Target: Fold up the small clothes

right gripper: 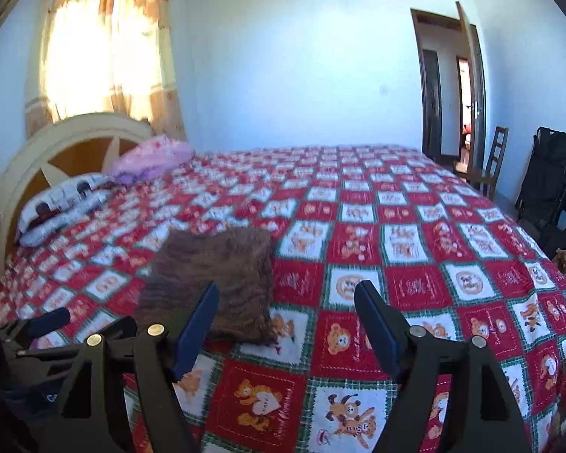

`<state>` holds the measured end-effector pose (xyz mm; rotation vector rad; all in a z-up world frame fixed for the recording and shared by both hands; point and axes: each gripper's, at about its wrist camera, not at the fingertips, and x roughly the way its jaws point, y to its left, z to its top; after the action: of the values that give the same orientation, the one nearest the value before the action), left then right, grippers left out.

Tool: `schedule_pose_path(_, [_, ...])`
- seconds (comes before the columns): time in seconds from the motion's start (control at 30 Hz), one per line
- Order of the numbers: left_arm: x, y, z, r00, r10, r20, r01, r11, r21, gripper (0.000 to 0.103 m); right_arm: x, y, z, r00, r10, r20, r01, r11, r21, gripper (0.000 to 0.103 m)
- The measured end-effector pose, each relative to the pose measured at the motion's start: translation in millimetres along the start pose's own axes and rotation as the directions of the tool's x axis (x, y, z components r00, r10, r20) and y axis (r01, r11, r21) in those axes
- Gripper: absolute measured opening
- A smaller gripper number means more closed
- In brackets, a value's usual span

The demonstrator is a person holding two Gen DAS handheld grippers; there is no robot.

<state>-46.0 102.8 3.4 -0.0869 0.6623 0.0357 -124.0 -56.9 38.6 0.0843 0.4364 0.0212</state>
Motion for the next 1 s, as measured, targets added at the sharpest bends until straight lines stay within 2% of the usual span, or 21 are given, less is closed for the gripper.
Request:
schedule_pose_path(0.1, [-22, 6, 3, 0.997, 0.039, 0.066, -0.038, 0.999, -0.013, 0.102, -26, 2, 9, 0.998, 0.019, 0.061, -0.02, 1.0, 0.018, 0.078])
schedule_pose_path(0.2, [-42, 6, 5, 0.993, 0.032, 0.111, -0.033, 0.999, 0.0, 0.103, -52, 6, 15, 0.992, 0.026, 0.125, -0.029, 0.999, 0.02, 0.086])
schedule_pose_path(0.37, [-73, -1, 3, 0.98, 0.039, 0.193, -0.047, 0.998, 0.038, 0.103, -90, 10, 20, 0.976, 0.019, 0.216, -0.024, 1.0, 0.02, 0.088])
schedule_pose_path(0.5, [-90, -7, 0, 0.971, 0.048, 0.233, -0.065, 0.996, 0.064, 0.103, -109, 6, 19, 0.968, -0.013, 0.249, 0.005, 0.999, 0.033, 0.088])
schedule_pose_path(0.8, [-107, -15, -8, 0.953, 0.081, 0.293, -0.111, 0.99, 0.087, 0.103, -129, 0, 15, 0.962, -0.031, 0.271, 0.017, 0.998, 0.053, 0.089])
schedule_pose_path(1.0, [-105, -16, -9, 0.955, 0.084, 0.283, -0.113, 0.99, 0.087, 0.103, -127, 4, 13, 0.965, -0.023, 0.262, 0.013, 0.999, 0.037, 0.089])
